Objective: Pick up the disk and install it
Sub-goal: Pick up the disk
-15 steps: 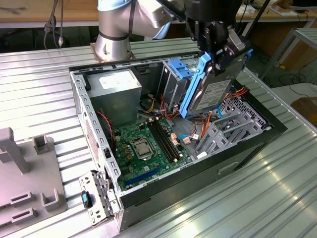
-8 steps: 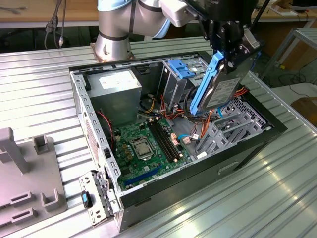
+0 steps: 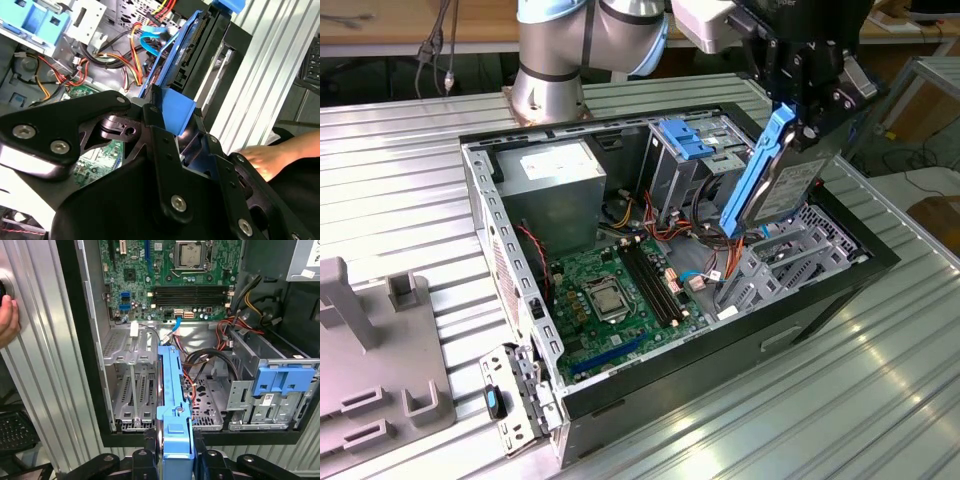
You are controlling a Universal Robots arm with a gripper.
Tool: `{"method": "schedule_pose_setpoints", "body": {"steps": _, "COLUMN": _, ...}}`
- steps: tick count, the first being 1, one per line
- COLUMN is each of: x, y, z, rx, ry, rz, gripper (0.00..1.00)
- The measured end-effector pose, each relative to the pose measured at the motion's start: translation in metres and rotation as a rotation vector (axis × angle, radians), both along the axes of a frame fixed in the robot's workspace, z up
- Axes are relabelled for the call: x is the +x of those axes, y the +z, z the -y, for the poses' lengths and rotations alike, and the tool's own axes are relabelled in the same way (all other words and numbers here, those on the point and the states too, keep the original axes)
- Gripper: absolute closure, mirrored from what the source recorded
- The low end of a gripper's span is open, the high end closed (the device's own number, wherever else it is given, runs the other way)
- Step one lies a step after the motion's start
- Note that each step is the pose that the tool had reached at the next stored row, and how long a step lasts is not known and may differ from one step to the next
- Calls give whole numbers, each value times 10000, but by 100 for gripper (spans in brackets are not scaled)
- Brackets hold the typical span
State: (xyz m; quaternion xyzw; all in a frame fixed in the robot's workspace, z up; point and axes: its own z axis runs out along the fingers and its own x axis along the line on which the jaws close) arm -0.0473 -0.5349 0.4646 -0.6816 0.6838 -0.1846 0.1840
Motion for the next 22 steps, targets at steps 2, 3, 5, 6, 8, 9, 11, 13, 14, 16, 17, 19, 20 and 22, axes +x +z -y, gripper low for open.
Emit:
{"method": "schedule_pose_setpoints", "body": {"steps": 2, "x": 61, "y": -1, "z": 30, "rx": -1, "ry": 0, "rz": 0, "gripper": 63}}
{"method": "schedule_pose_setpoints", "body": {"steps": 3, "x": 122, "y": -1, "z": 41, "rx": -2, "ry": 0, "rz": 0, "gripper": 63}}
{"method": "schedule_pose_setpoints", "body": {"steps": 5, "x": 213, "y": -3, "z": 47, "rx": -2, "ry": 0, "rz": 0, "gripper": 63}}
{"method": "schedule_pose_setpoints", "body": {"steps": 6, "x": 240, "y": -4, "z": 47, "rx": -2, "ry": 0, "rz": -1, "gripper": 63}}
{"method": "schedule_pose_setpoints", "body": {"steps": 8, "x": 269, "y": -12, "z": 61, "rx": -2, "ry": 2, "rz": -1, "gripper": 63}}
{"method": "schedule_pose_setpoints", "body": {"steps": 9, "x": 274, "y": -19, "z": 97, "rx": 0, "ry": 9, "rz": 0, "gripper": 63}}
{"method": "schedule_pose_setpoints", "body": {"steps": 11, "x": 285, "y": -33, "z": 182, "rx": 0, "ry": 23, "rz": 0, "gripper": 63}}
{"method": "schedule_pose_setpoints", "body": {"steps": 13, "x": 295, "y": -47, "z": 238, "rx": 1, "ry": 25, "rz": 0, "gripper": 63}}
{"method": "schedule_pose_setpoints", "body": {"steps": 14, "x": 307, "y": -56, "z": 244, "rx": 4, "ry": 25, "rz": 3, "gripper": 63}}
{"method": "schedule_pose_setpoints", "body": {"steps": 16, "x": 338, "y": -70, "z": 246, "rx": 1, "ry": 24, "rz": 4, "gripper": 63}}
{"method": "schedule_pose_setpoints", "body": {"steps": 17, "x": 354, "y": -83, "z": 262, "rx": -2, "ry": 24, "rz": 4, "gripper": 63}}
{"method": "schedule_pose_setpoints", "body": {"steps": 19, "x": 365, "y": -107, "z": 284, "rx": 2, "ry": 24, "rz": 5, "gripper": 63}}
{"method": "schedule_pose_setpoints", "body": {"steps": 20, "x": 365, "y": -119, "z": 289, "rx": 9, "ry": 23, "rz": 6, "gripper": 63}}
{"method": "schedule_pose_setpoints", "body": {"steps": 22, "x": 367, "y": -135, "z": 289, "rx": 11, "ry": 24, "rz": 4, "gripper": 63}}
